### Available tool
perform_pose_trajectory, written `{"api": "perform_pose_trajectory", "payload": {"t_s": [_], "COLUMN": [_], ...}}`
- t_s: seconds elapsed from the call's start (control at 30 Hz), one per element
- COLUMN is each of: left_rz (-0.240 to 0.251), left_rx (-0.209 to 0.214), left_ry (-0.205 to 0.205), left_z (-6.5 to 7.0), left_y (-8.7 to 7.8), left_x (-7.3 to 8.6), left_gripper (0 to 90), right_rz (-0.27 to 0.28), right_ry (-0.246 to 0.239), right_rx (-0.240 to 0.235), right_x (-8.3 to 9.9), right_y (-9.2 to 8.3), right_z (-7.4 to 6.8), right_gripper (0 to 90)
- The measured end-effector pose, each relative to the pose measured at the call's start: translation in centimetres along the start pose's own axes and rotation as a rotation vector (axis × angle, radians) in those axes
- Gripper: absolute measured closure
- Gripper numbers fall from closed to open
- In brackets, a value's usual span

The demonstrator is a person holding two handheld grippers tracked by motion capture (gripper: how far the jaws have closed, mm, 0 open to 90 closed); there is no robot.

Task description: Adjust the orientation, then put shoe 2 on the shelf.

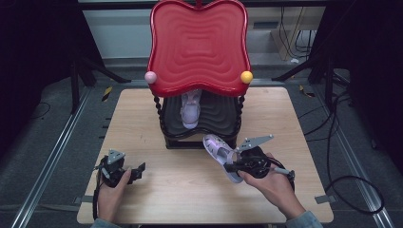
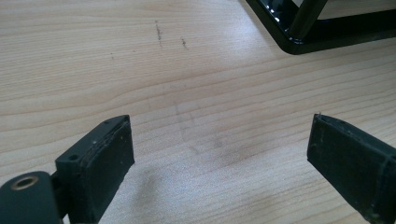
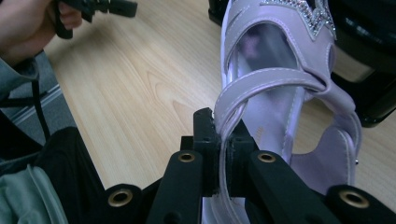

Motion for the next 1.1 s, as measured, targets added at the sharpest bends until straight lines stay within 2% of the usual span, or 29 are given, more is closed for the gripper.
{"api": "perform_pose_trajectory", "payload": {"t_s": [0.37, 0.67, 0.9, 1.1], "left_rz": [-0.001, 0.009, 0.01, 0.011], "left_rx": [-0.001, -0.002, -0.001, -0.002], "left_ry": [0.002, 0.002, 0.011, 0.014], "left_z": [-0.1, 0.1, 0.2, 0.3], "left_y": [0.0, -0.1, 0.2, 0.2], "left_x": [0.1, -0.1, -0.4, -0.4], "left_gripper": [5.6, 5.6, 5.6, 5.6], "right_rz": [0.06, 0.164, 0.221, 0.277], "right_ry": [0.018, 0.053, 0.099, 0.132], "right_rx": [0.012, 0.031, 0.074, 0.147], "right_x": [-1.0, -2.5, -3.5, -4.3], "right_y": [-0.8, -1.4, -1.0, -0.4], "right_z": [0.1, -0.2, -0.4, -0.5], "right_gripper": [86.5, 86.6, 86.5, 86.5]}}
Point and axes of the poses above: each handheld gripper's, and its own axes: y roughly forward along the jaws, x roughly out of its underside, z roughly to its right, the point moved 2 cm from there along y, roughly forward along the jaws, and after that the axes turned 7 degrees about -z, right-handed, at the moved point
